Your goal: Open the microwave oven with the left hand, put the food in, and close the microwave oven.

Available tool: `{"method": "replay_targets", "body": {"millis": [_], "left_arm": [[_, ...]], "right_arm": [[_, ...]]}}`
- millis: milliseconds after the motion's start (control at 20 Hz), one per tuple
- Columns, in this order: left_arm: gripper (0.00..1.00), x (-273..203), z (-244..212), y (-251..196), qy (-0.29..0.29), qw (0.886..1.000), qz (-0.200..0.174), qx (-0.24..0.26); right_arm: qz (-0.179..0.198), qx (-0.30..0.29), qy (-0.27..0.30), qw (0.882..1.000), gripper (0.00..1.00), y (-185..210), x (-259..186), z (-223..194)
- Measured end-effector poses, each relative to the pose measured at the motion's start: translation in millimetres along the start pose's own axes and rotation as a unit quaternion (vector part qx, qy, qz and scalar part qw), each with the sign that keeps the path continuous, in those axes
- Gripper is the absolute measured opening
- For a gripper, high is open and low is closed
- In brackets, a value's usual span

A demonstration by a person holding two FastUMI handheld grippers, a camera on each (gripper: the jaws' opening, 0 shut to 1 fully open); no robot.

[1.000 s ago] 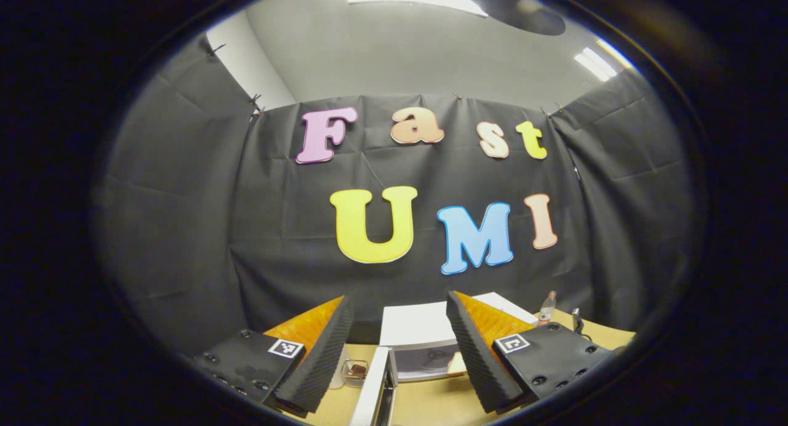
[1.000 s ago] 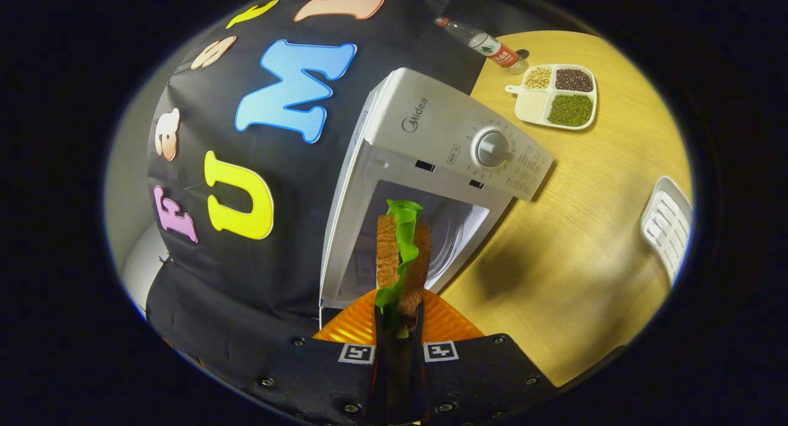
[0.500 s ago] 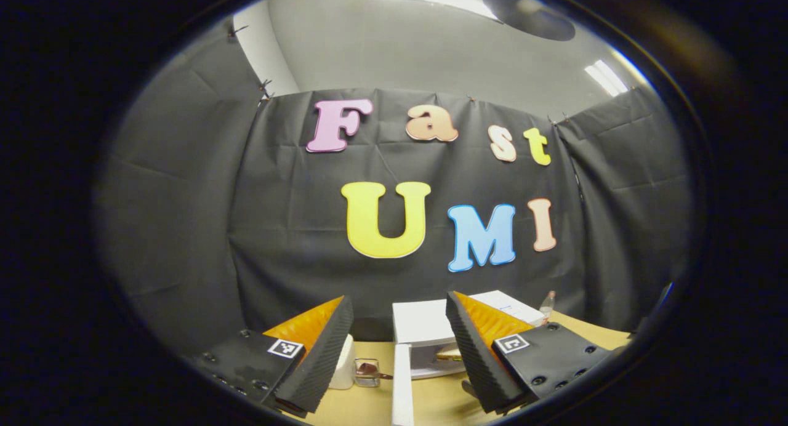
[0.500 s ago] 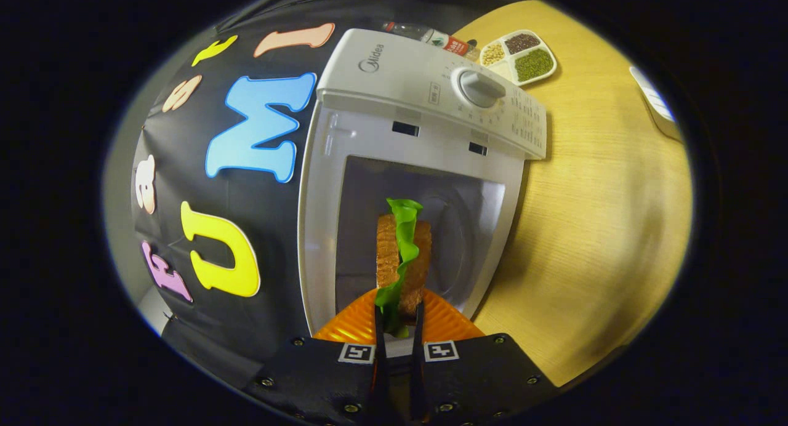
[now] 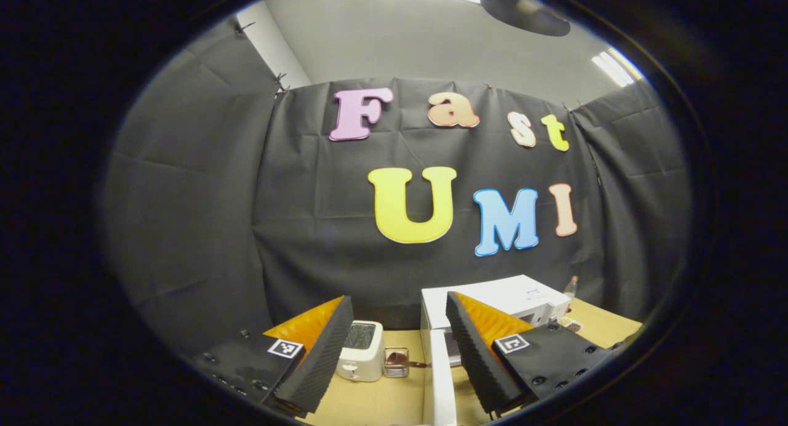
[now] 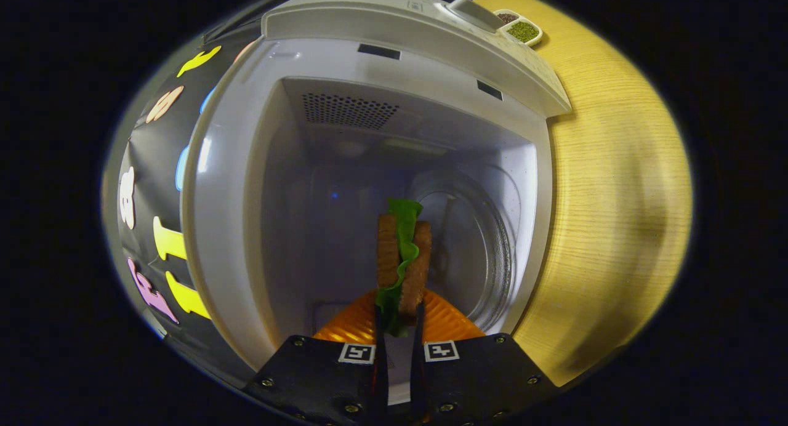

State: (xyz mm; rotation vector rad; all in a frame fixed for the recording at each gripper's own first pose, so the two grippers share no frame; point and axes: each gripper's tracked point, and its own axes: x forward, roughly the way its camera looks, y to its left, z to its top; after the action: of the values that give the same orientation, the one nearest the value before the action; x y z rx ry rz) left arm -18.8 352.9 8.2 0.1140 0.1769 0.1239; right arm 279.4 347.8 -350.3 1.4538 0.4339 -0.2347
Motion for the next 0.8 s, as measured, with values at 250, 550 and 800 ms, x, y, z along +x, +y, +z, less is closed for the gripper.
{"method": "replay_targets", "body": {"millis": [250,550,800], "left_arm": [[0.97,7,-3,4,0.003,1.0,-0.001,-0.002],[0.97,21,6,-9,-0.012,1.0,-0.015,-0.01],[1.0,28,7,-27,-0.017,0.999,-0.034,-0.021]], "right_arm": [[-0.006,0.017,-0.003,1.0,0.19,-10,10,-2],[-0.021,-0.034,0.025,0.999,0.6,-19,-16,2],[-0.021,-0.092,0.034,0.995,0.98,-23,-50,18]]}}
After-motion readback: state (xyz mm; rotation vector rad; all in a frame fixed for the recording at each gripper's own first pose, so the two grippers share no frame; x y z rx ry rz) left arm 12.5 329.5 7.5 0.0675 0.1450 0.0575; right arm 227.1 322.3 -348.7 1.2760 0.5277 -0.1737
